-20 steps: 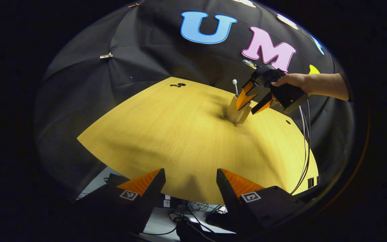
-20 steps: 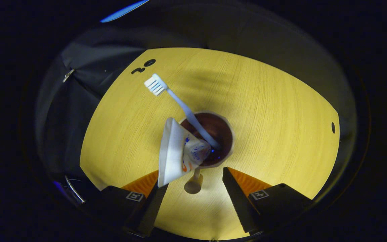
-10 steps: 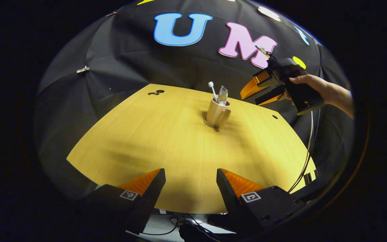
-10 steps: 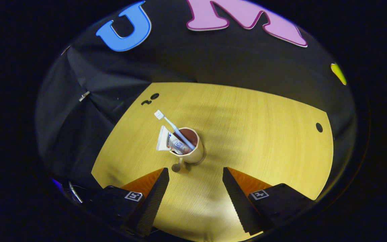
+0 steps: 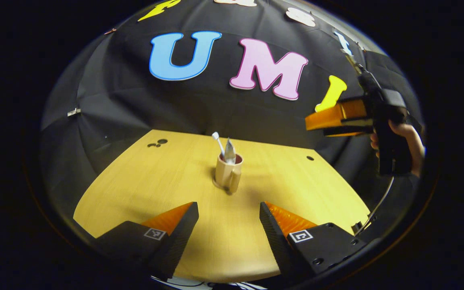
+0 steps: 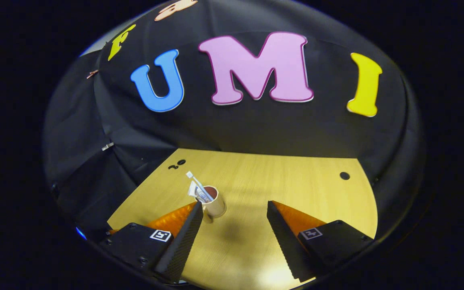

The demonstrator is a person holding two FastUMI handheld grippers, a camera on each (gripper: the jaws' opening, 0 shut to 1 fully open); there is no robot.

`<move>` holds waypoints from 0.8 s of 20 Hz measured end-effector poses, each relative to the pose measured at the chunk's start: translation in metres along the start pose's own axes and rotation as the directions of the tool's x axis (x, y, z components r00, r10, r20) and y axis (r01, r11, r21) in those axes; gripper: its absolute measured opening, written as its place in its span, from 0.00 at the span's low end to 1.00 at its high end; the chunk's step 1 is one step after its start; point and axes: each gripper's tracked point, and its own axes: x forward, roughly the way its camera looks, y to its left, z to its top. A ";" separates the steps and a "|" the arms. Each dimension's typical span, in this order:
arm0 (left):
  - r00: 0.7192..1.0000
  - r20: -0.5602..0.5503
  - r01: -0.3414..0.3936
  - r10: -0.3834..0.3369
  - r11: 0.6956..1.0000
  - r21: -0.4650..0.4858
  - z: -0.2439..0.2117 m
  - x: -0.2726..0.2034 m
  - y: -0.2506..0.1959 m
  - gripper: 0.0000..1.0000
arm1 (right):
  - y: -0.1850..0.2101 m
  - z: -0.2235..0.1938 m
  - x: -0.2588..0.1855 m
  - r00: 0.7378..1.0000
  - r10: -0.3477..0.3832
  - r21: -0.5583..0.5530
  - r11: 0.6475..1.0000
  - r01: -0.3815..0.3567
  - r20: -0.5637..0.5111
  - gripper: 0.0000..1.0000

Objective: Put the toothbrush and toothpaste on the desktop into the cup, then pick up the cup and place it on the coaster on the desktop.

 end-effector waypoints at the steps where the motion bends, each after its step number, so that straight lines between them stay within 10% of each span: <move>1: 1.000 0.025 0.004 -0.004 1.000 0.002 0.012 0.002 -0.007 0.95 | -0.004 0.002 -0.013 0.999 -0.018 -0.016 1.000 0.018 0.041 0.99; 16: 0.986 0.121 0.102 -0.115 0.989 0.107 0.057 0.005 -0.074 0.95 | -0.021 -0.044 -0.055 0.992 -0.084 0.029 0.996 0.082 0.095 0.99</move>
